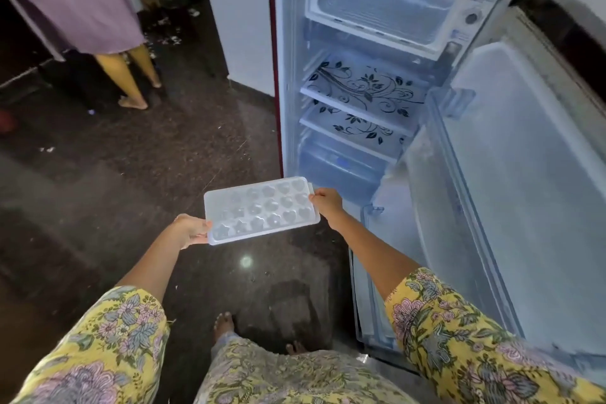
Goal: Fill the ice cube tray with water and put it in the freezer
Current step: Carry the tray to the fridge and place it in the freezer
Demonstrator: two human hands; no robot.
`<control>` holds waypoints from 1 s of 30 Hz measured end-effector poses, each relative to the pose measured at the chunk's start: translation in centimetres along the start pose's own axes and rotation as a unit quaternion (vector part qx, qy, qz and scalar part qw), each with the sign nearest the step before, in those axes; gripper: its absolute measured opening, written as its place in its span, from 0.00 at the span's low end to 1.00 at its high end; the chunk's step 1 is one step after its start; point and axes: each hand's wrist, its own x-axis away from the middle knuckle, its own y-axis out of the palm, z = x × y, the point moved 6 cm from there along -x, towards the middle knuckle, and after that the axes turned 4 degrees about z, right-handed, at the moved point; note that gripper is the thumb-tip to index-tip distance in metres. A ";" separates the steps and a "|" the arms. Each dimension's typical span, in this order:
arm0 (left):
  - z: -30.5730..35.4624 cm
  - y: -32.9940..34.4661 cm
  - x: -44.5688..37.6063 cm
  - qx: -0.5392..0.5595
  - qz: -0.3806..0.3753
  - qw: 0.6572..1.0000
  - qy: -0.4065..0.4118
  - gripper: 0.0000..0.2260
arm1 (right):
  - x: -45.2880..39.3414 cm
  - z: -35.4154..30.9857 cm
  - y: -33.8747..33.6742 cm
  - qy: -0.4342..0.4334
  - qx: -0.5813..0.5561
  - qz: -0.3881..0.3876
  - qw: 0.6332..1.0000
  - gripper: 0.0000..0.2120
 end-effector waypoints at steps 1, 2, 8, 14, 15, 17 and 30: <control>0.8 0.2 -0.5 -0.010 -0.006 1.000 0.010 0.15 | -0.2 -0.1 -0.4 0.005 -0.004 0.008 1.000 0.09; 2.1 0.5 -0.9 -0.016 -0.013 1.000 0.023 0.14 | -0.7 -0.2 -1.0 0.007 -0.013 0.020 1.000 0.08; 9.0 1.6 -4.2 -0.078 -0.073 0.991 0.074 0.15 | -3.1 -1.1 -3.1 0.040 -0.024 0.098 0.994 0.19; 16.4 1.8 -7.4 -0.129 -0.132 0.976 0.119 0.10 | -3.6 -3.7 -4.6 0.077 -0.075 0.187 0.976 0.21; 17.8 1.8 -7.8 -0.134 -0.138 0.973 0.128 0.11 | -3.7 -4.3 -5.0 0.081 -0.078 0.204 0.973 0.21; 20.2 2.1 -8.5 -0.143 -0.153 0.967 0.144 0.14 | -4.1 -5.3 -5.5 0.082 -0.085 0.223 0.968 0.19; 32.5 6.2 -10.7 -0.161 -0.234 0.938 0.200 0.16 | -7.0 -10.5 -11.5 0.081 -0.143 0.331 0.929 0.07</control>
